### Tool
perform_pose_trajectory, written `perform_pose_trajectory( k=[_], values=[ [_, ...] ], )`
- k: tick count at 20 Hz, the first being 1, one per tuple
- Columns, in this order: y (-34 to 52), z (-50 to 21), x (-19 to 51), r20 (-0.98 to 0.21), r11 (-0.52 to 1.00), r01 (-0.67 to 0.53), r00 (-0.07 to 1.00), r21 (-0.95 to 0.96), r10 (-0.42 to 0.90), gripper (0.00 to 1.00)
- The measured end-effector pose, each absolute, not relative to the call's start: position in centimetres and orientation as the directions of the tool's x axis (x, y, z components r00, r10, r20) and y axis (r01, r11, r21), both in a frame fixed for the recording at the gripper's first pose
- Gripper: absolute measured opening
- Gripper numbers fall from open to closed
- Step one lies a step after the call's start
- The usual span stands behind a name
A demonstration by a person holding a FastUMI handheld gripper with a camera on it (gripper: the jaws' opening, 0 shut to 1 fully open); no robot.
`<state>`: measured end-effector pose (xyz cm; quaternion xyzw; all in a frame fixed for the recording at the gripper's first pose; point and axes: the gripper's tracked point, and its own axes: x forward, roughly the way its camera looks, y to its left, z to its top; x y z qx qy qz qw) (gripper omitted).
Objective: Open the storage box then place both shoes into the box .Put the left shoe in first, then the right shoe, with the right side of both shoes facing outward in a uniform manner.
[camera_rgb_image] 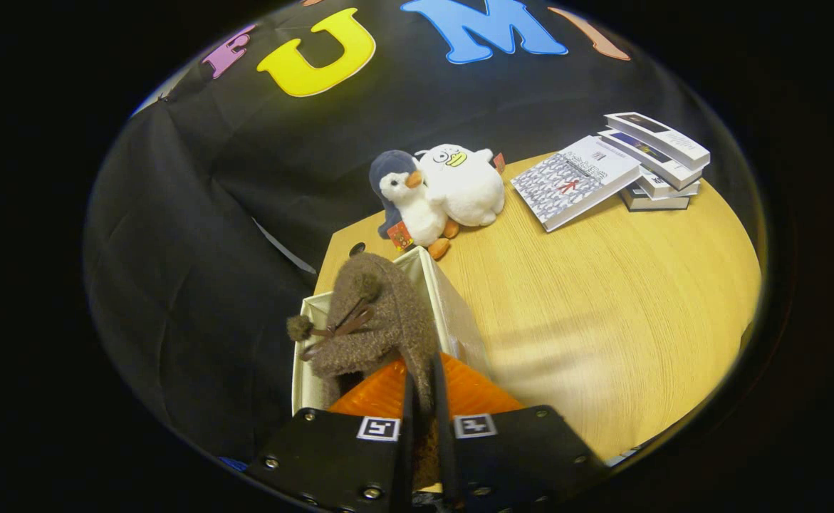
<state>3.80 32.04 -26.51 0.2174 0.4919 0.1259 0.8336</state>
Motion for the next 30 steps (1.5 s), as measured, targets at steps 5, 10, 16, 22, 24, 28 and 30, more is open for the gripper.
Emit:
perform_pose_trajectory(
  k=[5, 10, 16, 22, 24, 28, 30],
  values=[
    [29.8, -23.4, 5.7, -0.715, 0.892, -0.057, 0.576, 0.448, 0.396, 0.98],
    [26.1, -19.5, 6.6, -0.643, 0.911, -0.152, 0.664, 0.383, 0.381, 0.98],
    [18.8, -12.5, 7.5, -0.499, 0.95, -0.227, 0.81, 0.215, 0.307, 0.98],
    [10.2, -8.5, 7.3, -0.388, 0.979, -0.167, 0.9, 0.118, 0.2, 0.98],
    [7.1, -7.2, 7.2, -0.354, 0.989, -0.131, 0.924, 0.071, 0.147, 0.98],
    [2.0, -4.9, 6.0, -0.273, 0.998, -0.058, 0.96, 0.002, 0.056, 0.98],
    [-0.1, -4.0, 5.3, -0.232, 0.999, -0.024, 0.972, -0.021, 0.019, 0.97]
  ],
)
